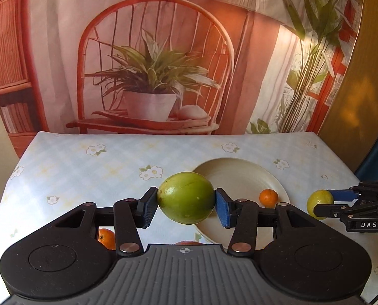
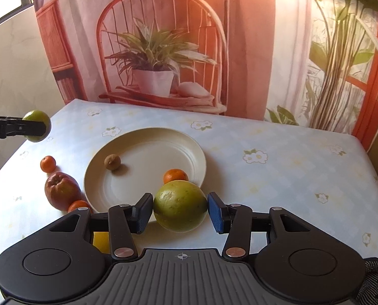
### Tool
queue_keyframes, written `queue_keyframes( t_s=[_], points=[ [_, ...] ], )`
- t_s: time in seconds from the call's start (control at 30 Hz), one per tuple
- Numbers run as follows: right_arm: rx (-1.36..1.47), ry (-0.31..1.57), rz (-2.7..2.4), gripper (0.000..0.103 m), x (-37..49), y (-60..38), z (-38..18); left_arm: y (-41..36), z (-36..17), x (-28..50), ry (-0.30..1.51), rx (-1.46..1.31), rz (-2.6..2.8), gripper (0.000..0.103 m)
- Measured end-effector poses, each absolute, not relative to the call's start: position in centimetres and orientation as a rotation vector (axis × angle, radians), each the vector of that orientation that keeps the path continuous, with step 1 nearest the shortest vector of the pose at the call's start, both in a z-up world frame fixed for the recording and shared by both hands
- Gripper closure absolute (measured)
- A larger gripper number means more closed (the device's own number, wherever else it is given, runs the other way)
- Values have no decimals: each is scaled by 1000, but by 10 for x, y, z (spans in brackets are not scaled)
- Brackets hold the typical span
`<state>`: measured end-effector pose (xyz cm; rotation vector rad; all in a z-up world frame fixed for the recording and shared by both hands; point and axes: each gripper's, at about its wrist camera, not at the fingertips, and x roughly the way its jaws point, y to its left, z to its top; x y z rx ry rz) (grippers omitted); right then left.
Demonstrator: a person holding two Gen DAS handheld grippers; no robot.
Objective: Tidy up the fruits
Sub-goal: 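Lower lime and yellow-green citrus onto the plate and open both grippers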
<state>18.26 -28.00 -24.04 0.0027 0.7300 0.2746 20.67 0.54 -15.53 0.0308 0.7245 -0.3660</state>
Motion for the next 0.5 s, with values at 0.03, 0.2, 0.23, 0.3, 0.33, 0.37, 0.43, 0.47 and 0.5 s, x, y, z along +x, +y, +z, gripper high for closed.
queue_keyframes(
  t_s=[0.03,0.2,0.23,0.3,0.33,0.37,0.43,0.47,0.5],
  points=[
    [2,742,281,59,188,-277,-244,3,-160,212,737,34,-372,52],
    [-33,793,319,59,215,-260,-261,-14,-180,239,790,59,-417,52],
    [-38,796,326,59,219,-257,-263,-16,-183,244,794,64,-425,52],
    [-36,815,342,59,230,-253,-266,-22,-190,253,803,69,-443,52],
    [-40,826,349,60,234,-251,-268,-24,-193,257,808,71,-450,52],
    [-52,831,357,60,238,-248,-270,-27,-197,261,811,74,-458,52],
    [-89,831,355,60,245,-244,-274,-31,-203,267,814,80,-471,52],
    [-103,827,350,60,248,-243,-274,-35,-206,270,817,81,-477,52],
    [-110,822,343,60,252,-242,-274,-37,-209,273,818,81,-483,52]
  ],
)
